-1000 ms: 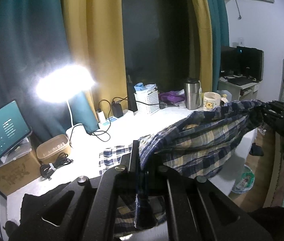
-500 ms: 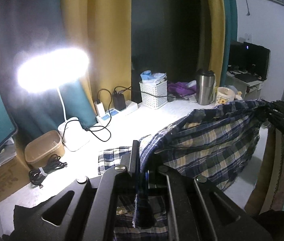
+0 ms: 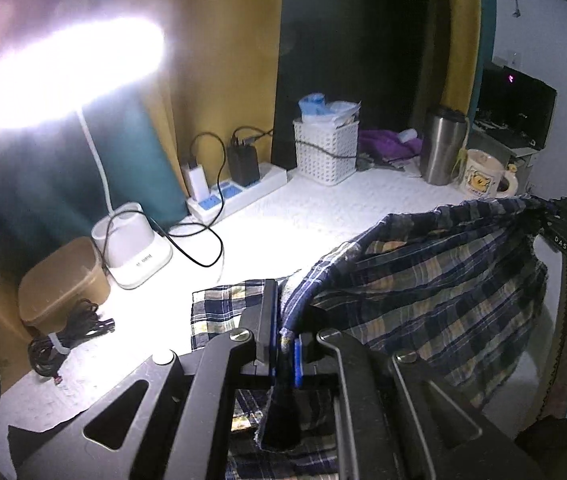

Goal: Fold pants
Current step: 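Lift the pants edge with both tools and fold it over the other half, then open both tools to release the folded plaid pants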

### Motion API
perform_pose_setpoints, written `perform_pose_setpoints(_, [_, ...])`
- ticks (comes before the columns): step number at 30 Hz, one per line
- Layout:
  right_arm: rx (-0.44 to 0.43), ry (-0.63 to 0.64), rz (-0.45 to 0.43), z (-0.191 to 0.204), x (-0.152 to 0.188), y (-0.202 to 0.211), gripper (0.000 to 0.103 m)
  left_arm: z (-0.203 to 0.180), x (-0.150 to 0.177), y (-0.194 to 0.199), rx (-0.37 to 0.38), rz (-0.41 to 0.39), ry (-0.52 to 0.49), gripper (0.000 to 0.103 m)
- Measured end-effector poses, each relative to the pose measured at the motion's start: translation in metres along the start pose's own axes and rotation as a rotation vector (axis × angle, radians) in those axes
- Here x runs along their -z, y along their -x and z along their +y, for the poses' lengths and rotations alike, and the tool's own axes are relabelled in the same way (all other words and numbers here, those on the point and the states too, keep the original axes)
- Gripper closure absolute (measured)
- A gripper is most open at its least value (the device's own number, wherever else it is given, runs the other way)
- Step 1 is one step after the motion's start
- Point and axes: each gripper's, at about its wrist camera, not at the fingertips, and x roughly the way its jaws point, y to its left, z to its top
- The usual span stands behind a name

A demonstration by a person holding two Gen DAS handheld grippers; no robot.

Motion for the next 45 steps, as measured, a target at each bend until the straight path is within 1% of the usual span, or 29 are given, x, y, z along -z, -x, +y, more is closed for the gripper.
perform_pose_setpoints(8, [-0.018,0.006,0.083,0.007,0.002,-0.044,0.091,0.021,0.003,-0.044,-0.010,0.073,0.024,0.096])
perform_pose_setpoints(13, [-0.030,0.010,0.129,0.015,0.002,-0.070,0.091,0.033,0.009,-0.069,-0.013,0.104,0.043,0.096])
perform_pose_setpoints(18, [-0.045,0.021,0.169,0.023,0.002,-0.090,0.091,0.041,0.014,-0.090,-0.018,0.144,0.060,0.096])
perform_pose_setpoints(24, [-0.046,0.022,0.218,0.029,0.004,-0.111,0.091,0.054,0.018,-0.111,-0.043,0.185,0.075,0.096])
perform_pose_setpoints(26, [-0.045,0.024,0.226,0.030,0.004,-0.114,0.091,0.059,0.020,-0.116,-0.037,0.198,0.084,0.094])
perform_pose_setpoints(30, [-0.042,0.029,0.238,0.030,0.004,-0.118,0.091,0.063,0.020,-0.120,-0.032,0.209,0.091,0.093])
perform_pose_setpoints(34, [-0.035,0.027,0.249,0.030,0.004,-0.120,0.091,0.071,0.017,-0.116,-0.059,0.195,0.105,0.083])
perform_pose_setpoints(35, [-0.033,0.025,0.249,0.030,0.004,-0.120,0.091,0.074,0.017,-0.116,-0.068,0.193,0.111,0.082])
perform_pose_setpoints(37, [-0.031,0.025,0.254,0.031,0.003,-0.121,0.091,0.081,0.017,-0.115,-0.089,0.187,0.127,0.082])
perform_pose_setpoints(39, [-0.025,0.025,0.258,0.031,0.002,-0.122,0.091,0.089,0.018,-0.114,-0.148,0.183,0.137,0.082])
perform_pose_setpoints(40, [-0.026,0.024,0.262,0.031,0.002,-0.122,0.091,0.095,0.019,-0.113,-0.162,0.183,0.150,0.082])
perform_pose_setpoints(42, [-0.025,0.027,0.267,0.031,0.001,-0.122,0.091,0.104,0.020,-0.110,-0.166,0.181,0.174,0.082])
perform_pose_setpoints(45, [-0.034,0.029,0.259,0.030,-0.002,-0.116,0.091,0.110,0.022,-0.100,-0.176,0.169,0.176,0.082])
